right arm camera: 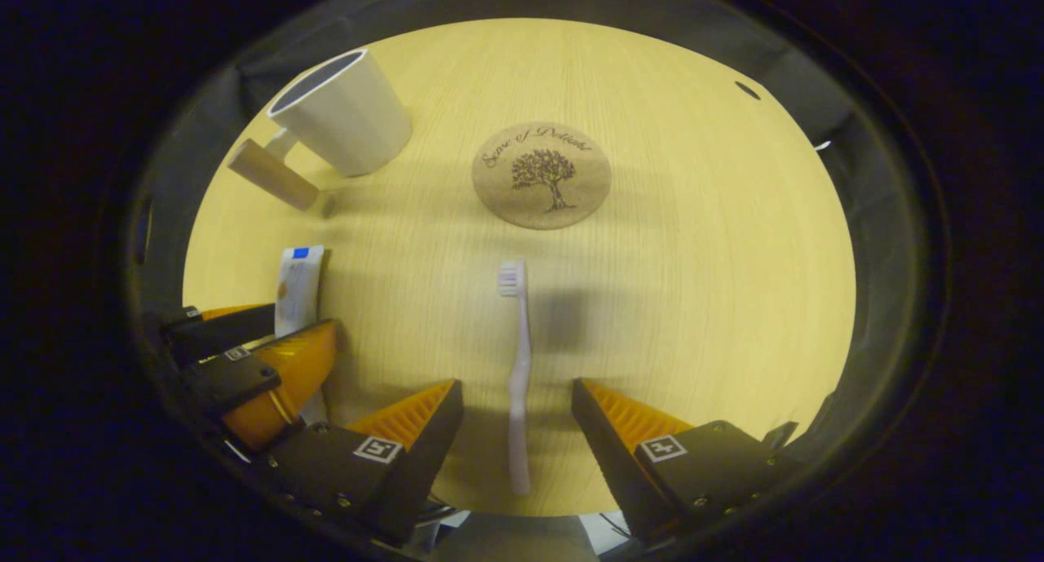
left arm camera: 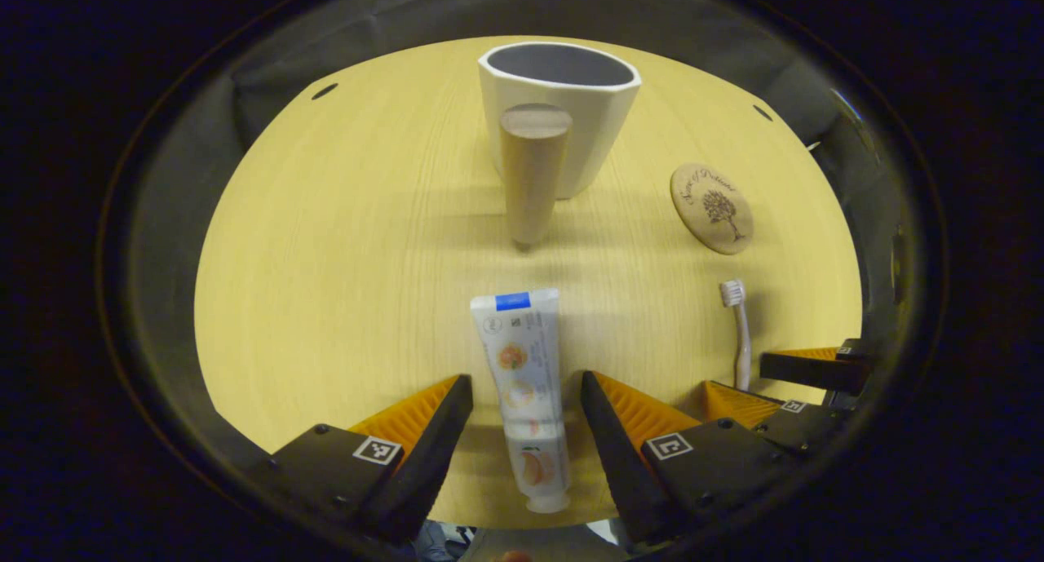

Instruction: Put the toothbrush and toothpaste on the desktop into the cup, then pick up the cup and place it on the coaster on the desktop.

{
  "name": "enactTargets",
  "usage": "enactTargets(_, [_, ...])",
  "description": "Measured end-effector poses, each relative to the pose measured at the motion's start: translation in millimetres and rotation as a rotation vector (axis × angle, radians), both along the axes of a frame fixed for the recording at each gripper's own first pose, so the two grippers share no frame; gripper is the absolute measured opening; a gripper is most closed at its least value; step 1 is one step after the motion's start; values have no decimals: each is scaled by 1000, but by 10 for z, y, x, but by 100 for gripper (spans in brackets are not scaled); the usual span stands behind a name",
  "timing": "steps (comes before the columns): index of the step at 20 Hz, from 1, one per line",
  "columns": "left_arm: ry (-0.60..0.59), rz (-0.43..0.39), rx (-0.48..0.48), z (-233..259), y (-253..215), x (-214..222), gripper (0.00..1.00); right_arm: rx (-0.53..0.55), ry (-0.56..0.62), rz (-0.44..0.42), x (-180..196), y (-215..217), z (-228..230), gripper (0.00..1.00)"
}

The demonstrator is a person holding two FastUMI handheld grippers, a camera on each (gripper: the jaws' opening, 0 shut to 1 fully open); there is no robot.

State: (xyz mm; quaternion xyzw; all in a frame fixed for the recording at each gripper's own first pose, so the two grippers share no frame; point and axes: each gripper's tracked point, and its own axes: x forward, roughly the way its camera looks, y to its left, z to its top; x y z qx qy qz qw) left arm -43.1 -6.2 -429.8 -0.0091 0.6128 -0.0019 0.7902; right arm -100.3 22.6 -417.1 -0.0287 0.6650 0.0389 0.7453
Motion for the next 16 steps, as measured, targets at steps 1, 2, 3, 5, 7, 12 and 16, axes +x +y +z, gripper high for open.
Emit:
enactTargets(1, [3, 3, 1, -2, 3, 14, 93, -2, 4, -5, 10, -3, -14, 90])
enactTargets(2, [11, 10, 0, -10, 5, 12, 93, -4, 16, -5, 0, 1, -11, 90])
enactTargets(3, [12, 15, 0, -2, 11, 20, 94, -5, 31, -4, -3, 4, -23, 90])
enactTargets(5, [21, 22, 1, 3, 8, 16, 94, -9, 66, -16, 9, 5, -39, 89])
enactTargets(7, [0, 15, 3, 9, -6, 75, 79, -22, 81, -23, 55, -18, -4, 84])
enactTargets(12, [6, 0, 7, 62, 3, 71, 37, 15, 105, -85, 57, -72, 68, 7])
enactTargets(16, [-65, 9, -11, 84, 11, 205, 20, 16, 88, -83, 67, -61, 1, 1])
